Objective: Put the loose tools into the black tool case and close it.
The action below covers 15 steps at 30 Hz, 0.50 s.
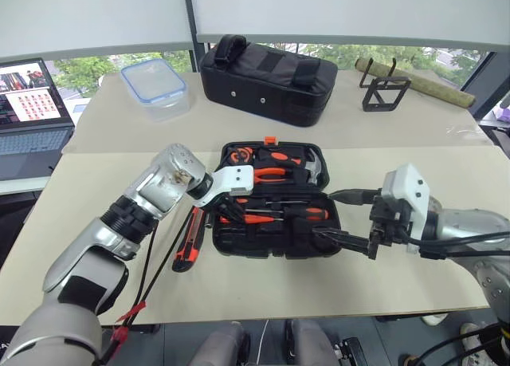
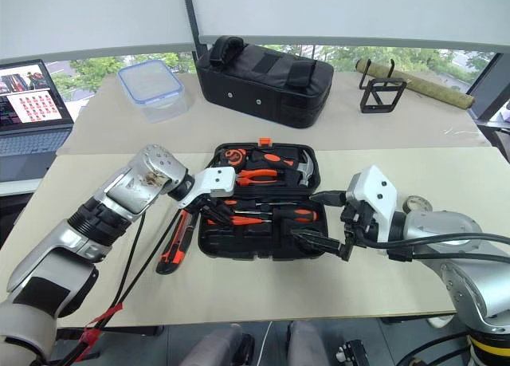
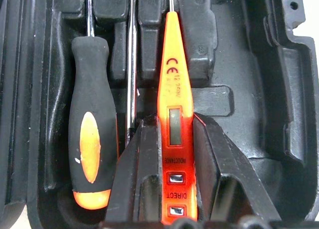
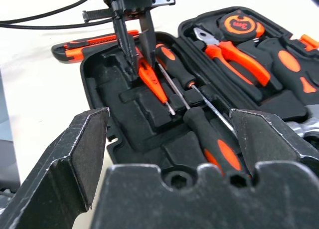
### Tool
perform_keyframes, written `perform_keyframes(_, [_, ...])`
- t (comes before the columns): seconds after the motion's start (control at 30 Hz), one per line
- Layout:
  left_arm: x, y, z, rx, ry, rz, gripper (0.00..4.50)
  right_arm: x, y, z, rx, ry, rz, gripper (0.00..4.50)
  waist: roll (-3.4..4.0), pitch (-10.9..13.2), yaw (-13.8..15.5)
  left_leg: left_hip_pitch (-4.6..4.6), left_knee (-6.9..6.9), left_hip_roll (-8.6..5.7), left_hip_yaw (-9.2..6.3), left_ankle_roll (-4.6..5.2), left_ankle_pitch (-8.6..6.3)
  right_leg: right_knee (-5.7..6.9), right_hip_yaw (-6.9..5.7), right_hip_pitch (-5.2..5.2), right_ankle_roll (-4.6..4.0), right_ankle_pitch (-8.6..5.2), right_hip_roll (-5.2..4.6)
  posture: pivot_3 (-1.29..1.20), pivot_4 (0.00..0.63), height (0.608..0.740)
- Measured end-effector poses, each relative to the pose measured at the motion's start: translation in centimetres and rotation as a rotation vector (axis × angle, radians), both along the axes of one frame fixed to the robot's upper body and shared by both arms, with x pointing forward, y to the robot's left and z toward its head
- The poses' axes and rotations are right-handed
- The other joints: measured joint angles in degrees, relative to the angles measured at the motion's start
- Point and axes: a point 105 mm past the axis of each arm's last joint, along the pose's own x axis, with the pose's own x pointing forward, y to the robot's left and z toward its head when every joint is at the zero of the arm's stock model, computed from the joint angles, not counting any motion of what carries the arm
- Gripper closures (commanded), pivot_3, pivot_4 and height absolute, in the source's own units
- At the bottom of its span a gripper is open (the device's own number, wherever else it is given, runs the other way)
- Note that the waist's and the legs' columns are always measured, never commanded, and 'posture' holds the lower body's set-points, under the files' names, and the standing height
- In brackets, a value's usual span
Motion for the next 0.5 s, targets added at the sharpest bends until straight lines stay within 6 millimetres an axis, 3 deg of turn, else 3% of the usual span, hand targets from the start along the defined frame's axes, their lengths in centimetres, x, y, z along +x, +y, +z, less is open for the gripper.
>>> perform_keyframes(0.07, [0.0, -0.1, 0.0, -0.001, -0.001, 0.0, 3.05, 0.0, 0.1, 0.1, 0.006, 0.001, 0.005, 0.0, 0.0, 0.0, 0.13, 0.0, 0.02, 0.0, 0.0, 0.0, 0.0, 0.0, 0.0, 0.01, 0.0, 0.0, 0.0, 0.0, 0.15, 0.716])
perform_keyframes(0.1, [0.0, -0.1, 0.0, -0.002, -0.002, -0.001, 2.85, 0.0, 0.1, 0.1, 0.007, 0.001, 0.004, 0.0, 0.0, 0.0, 0.16, 0.0, 0.02, 0.0, 0.0, 0.0, 0.0, 0.0, 0.0, 0.01, 0.0, 0.0, 0.0, 0.0, 0.15, 0.716])
perform_keyframes(0.2, [-0.3, -0.3, 0.2, -0.015, 0.021, -0.011, 1.7, 0.0, 0.1, 0.1, 0.01, 0.0, 0.001, 0.0, 0.0, 0.0, 0.16, -0.01, 0.03, 0.0, 0.0, 0.0, 0.0, 0.02, 0.0, -0.01, 0.0, 0.0, 0.0, 0.0, 0.15, 0.716])
perform_keyframes(0.33, [-0.5, 0.0, 2.6, -0.123, 0.025, 0.008, 0.28, 0.0, 0.2, 0.1, 0.021, 0.005, 0.0, 0.0, -0.01, 0.0, -0.05, -0.01, 0.02, 0.01, 0.0, 0.0, 0.0, 0.04, 0.0, -0.04, 0.0, 0.0, 0.01, 0.0, 0.15, 0.716])
perform_keyframes(0.43, [-0.8, 0.7, 5.0, -0.204, -0.024, -0.005, 0.43, 0.1, 0.2, 0.0, 0.026, 0.014, -0.002, 0.0, 0.0, 0.0, -0.18, -0.01, 0.01, 0.02, 0.0, 0.0, 0.0, 0.03, -0.01, -0.05, 0.0, 0.0, 0.02, 0.0, 0.15, 0.716])
perform_keyframes(0.5, [-0.9, 1.1, 5.5, -0.252, -0.034, 0.004, 1.1, 0.1, 0.2, -0.1, 0.026, 0.018, -0.001, 0.0, 0.01, 0.0, -0.17, 0.02, 0.02, 0.01, 0.0, 0.0, 0.0, 0.03, -0.01, -0.03, 0.0, 0.0, 0.03, 0.0, 0.15, 0.716])
